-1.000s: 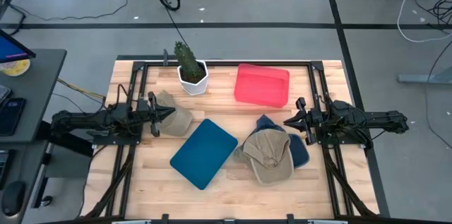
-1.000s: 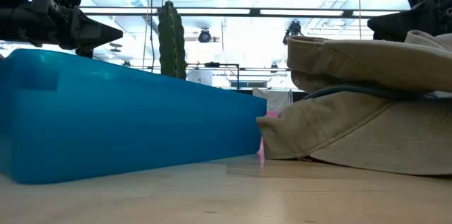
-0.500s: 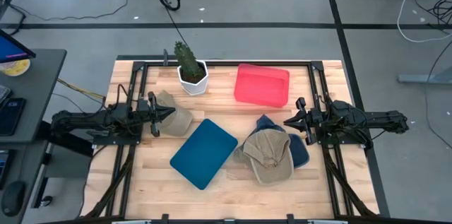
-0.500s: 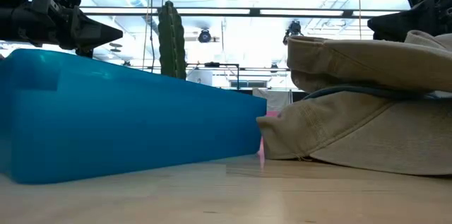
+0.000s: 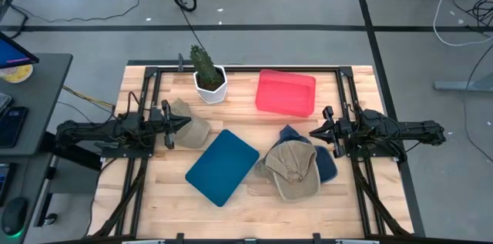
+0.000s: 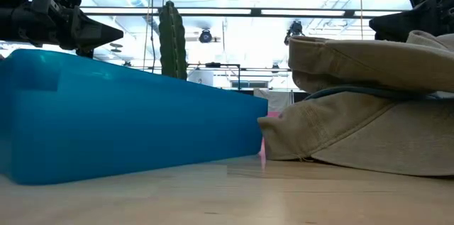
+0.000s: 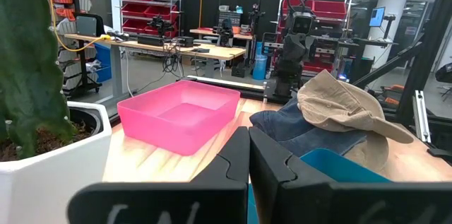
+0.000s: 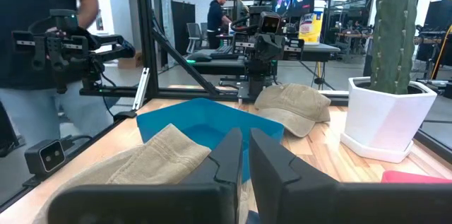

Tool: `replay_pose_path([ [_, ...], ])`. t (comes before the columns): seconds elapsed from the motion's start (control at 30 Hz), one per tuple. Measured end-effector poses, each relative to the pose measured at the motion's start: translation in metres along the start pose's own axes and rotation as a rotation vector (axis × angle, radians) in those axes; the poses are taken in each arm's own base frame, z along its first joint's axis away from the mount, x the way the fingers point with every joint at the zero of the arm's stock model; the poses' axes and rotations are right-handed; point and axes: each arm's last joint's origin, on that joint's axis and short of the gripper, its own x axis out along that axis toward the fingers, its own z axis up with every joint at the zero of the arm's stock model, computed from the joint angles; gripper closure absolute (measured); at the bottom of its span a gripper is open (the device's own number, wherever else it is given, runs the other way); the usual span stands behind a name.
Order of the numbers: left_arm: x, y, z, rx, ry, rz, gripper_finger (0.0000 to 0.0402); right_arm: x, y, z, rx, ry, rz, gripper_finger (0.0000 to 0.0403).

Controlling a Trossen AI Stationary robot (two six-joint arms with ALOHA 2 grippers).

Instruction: Pick & Place hat

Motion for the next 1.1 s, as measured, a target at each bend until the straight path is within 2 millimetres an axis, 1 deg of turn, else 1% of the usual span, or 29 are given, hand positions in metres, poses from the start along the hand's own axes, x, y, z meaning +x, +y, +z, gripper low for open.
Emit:
replay_pose_path([
  [0.97,0.0,0.0,0.0,-0.002,0.0,0.0,0.0399,0.0,0.0,0.0,0.0,0.0,0.0,0.0371],
  [1.1,0.0,0.0001,0.0,-0.067,-0.001,0.005,0.0399,0.0,0.0,0.0,0.0,0.0,0.0,0.0371],
])
